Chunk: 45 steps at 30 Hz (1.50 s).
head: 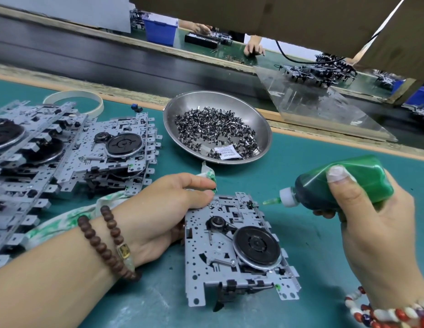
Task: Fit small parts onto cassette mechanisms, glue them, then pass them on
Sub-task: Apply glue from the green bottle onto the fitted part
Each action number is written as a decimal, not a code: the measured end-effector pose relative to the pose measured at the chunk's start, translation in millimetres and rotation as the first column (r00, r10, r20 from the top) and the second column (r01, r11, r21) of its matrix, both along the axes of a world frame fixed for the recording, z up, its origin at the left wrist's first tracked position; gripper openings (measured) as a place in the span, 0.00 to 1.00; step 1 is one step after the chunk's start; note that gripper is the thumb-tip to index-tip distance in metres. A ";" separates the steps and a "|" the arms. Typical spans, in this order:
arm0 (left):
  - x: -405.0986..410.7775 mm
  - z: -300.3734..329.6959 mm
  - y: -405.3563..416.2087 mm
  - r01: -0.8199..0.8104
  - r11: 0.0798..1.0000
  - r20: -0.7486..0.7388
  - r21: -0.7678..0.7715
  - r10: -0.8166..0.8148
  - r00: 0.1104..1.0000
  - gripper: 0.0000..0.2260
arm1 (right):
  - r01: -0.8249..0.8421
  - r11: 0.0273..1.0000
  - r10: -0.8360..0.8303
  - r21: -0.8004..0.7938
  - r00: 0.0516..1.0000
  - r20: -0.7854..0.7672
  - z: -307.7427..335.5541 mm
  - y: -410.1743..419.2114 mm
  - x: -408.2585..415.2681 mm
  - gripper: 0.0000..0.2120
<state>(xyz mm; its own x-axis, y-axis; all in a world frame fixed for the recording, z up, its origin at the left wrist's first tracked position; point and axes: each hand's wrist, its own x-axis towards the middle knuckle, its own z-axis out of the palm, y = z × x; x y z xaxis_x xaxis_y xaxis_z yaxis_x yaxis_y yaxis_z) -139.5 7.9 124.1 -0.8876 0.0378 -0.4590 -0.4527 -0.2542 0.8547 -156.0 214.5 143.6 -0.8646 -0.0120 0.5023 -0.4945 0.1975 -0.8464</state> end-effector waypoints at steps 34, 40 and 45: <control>3.5 -14.3 5.0 0.011 0.951 -0.250 -0.310 -0.093 0.964 0.05 | -0.194 0.979 0.204 -0.066 0.946 0.252 -9.1 -28.6 17.8 0.22; 3.7 -14.1 5.1 0.010 0.947 -0.247 -0.321 -0.094 0.964 0.04 | -0.197 0.977 0.212 -0.083 0.943 0.255 -7.7 -29.4 18.1 0.21; 3.6 -13.7 5.2 0.012 0.953 -0.248 -0.304 -0.091 0.965 0.04 | -0.192 0.978 0.206 -0.078 0.943 0.260 -7.4 -29.2 17.9 0.22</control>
<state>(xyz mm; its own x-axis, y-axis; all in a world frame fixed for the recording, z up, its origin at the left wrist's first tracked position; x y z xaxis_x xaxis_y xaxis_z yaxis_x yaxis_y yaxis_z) -135.9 13.1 110.3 -0.9767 -0.0163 -0.2138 -0.2144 0.0471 0.9756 -138.1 185.3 136.3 -0.9492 -0.1781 0.2594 -0.2753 0.0710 -0.9587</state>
